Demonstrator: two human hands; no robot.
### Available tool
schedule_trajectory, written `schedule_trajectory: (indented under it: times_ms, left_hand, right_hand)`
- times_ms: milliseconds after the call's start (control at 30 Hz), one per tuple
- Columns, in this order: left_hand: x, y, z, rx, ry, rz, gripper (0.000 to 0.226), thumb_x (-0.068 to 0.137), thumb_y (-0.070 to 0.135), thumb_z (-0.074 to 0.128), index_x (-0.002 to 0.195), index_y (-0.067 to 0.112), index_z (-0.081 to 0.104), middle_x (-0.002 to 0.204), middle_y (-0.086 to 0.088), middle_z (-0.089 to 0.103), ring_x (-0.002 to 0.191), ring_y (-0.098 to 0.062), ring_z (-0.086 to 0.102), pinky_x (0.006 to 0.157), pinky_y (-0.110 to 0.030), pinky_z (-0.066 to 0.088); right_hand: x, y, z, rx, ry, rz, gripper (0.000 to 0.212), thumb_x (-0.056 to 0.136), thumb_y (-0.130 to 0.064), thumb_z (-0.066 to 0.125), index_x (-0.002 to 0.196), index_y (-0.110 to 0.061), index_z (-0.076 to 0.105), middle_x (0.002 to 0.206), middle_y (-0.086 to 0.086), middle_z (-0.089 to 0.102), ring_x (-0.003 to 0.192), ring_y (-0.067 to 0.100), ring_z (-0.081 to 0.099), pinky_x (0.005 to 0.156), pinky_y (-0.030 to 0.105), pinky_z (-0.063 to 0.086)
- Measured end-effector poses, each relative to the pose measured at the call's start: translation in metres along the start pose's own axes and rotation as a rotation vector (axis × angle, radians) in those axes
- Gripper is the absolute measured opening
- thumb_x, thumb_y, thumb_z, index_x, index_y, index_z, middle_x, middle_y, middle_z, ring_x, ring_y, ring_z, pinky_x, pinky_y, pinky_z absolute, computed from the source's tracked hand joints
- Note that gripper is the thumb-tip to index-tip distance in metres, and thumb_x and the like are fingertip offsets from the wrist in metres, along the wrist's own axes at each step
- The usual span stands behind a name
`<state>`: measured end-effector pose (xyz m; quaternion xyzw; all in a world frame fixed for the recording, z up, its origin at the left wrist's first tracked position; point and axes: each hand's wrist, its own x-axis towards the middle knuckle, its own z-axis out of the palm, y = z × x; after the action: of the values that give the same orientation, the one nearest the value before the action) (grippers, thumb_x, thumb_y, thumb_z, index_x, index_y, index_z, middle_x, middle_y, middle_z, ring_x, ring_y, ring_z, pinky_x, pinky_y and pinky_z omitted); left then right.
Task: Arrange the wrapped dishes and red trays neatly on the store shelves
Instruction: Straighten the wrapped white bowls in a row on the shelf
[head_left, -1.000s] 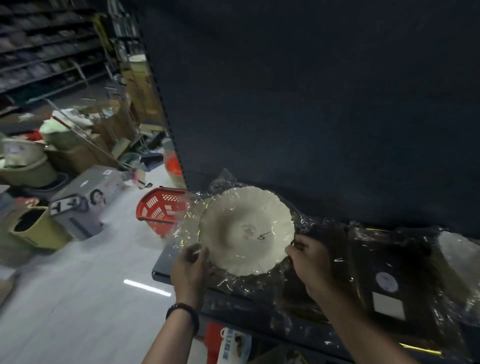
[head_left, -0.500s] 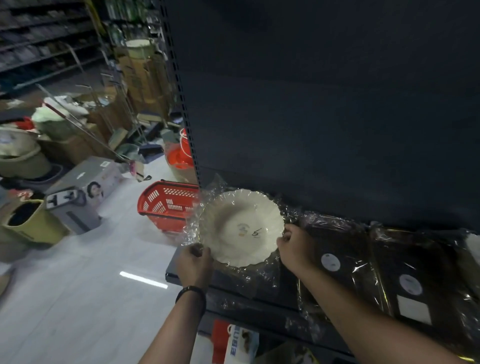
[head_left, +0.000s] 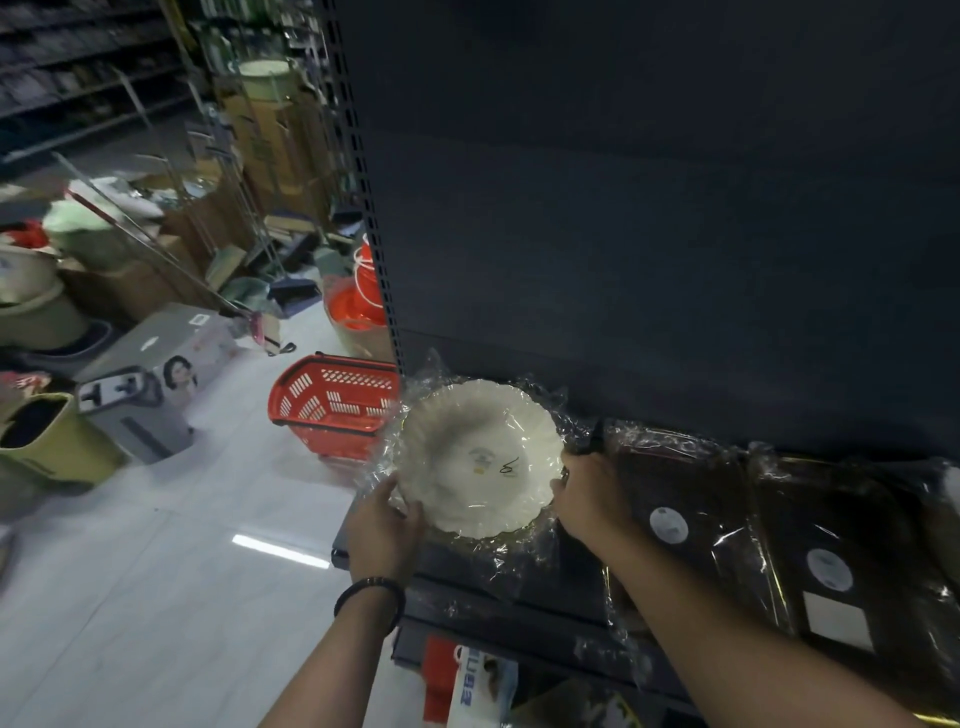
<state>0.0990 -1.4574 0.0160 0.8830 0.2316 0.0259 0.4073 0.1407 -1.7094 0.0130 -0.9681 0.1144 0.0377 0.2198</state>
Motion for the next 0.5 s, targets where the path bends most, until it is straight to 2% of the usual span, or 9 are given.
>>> schedule_trajectory:
  times_ms: [133,200,300,367,433,500]
  left_hand:
    - [-0.009,0.001,0.002,0.028,-0.037,-0.015,0.047,0.103,0.034,0.06,0.149,0.029,0.055,0.09,0.003,0.074,0.081,-0.017,0.061,0.072,-0.032,0.042]
    - [-0.007,0.001,-0.001,0.007,-0.054,-0.028,0.047,0.102,0.034,0.062,0.148,0.028,0.054,0.097,0.0,0.076,0.078,-0.015,0.06,0.07,-0.032,0.042]
    - [-0.005,0.003,-0.007,-0.034,-0.052,-0.016,0.049,0.097,0.029,0.068,0.143,0.022,0.055,0.083,0.004,0.072,0.07,-0.008,0.063,0.069,-0.033,0.047]
    - [-0.011,0.01,-0.011,-0.035,0.023,-0.001,0.056,0.094,0.028,0.07,0.145,0.019,0.049,0.088,0.001,0.074,0.08,-0.021,0.069,0.076,-0.039,0.054]
    - [-0.024,0.021,-0.012,-0.074,0.113,0.046,0.059,0.092,0.026,0.072,0.144,0.013,0.046,0.108,-0.007,0.073,0.09,-0.029,0.067,0.08,-0.041,0.055]
    - [-0.048,0.036,-0.008,-0.083,0.112,0.172,0.052,0.093,0.022,0.073,0.139,0.013,0.051,0.107,-0.004,0.068,0.084,-0.023,0.065,0.076,-0.039,0.053]
  right_hand:
    - [0.004,-0.003,-0.003,-0.066,-0.028,-0.023,0.023,0.096,-0.024,0.066,0.116,-0.011,0.068,0.12,0.011,0.066,0.107,0.031,0.067,0.089,0.04,0.058]
    - [0.006,-0.005,-0.007,-0.079,-0.072,-0.033,0.023,0.096,-0.026,0.066,0.112,-0.01,0.068,0.117,0.011,0.067,0.104,0.031,0.068,0.088,0.039,0.058]
    - [0.008,-0.003,-0.017,-0.025,-0.172,-0.057,0.024,0.097,-0.03,0.062,0.113,-0.013,0.066,0.11,0.01,0.066,0.095,0.028,0.067,0.081,0.037,0.056]
    - [0.004,0.002,-0.028,0.047,-0.177,-0.084,0.014,0.099,-0.029,0.058,0.105,-0.018,0.063,0.107,0.011,0.066,0.089,0.023,0.062,0.071,0.031,0.05]
    - [-0.008,0.009,-0.041,0.139,-0.134,-0.094,0.017,0.102,-0.027,0.058,0.113,-0.017,0.067,0.11,0.011,0.069,0.087,0.019,0.059,0.064,0.026,0.043]
    - [-0.03,0.02,-0.056,0.246,-0.062,-0.091,0.027,0.102,-0.026,0.061,0.127,-0.017,0.069,0.115,0.005,0.071,0.092,0.013,0.062,0.071,0.023,0.045]
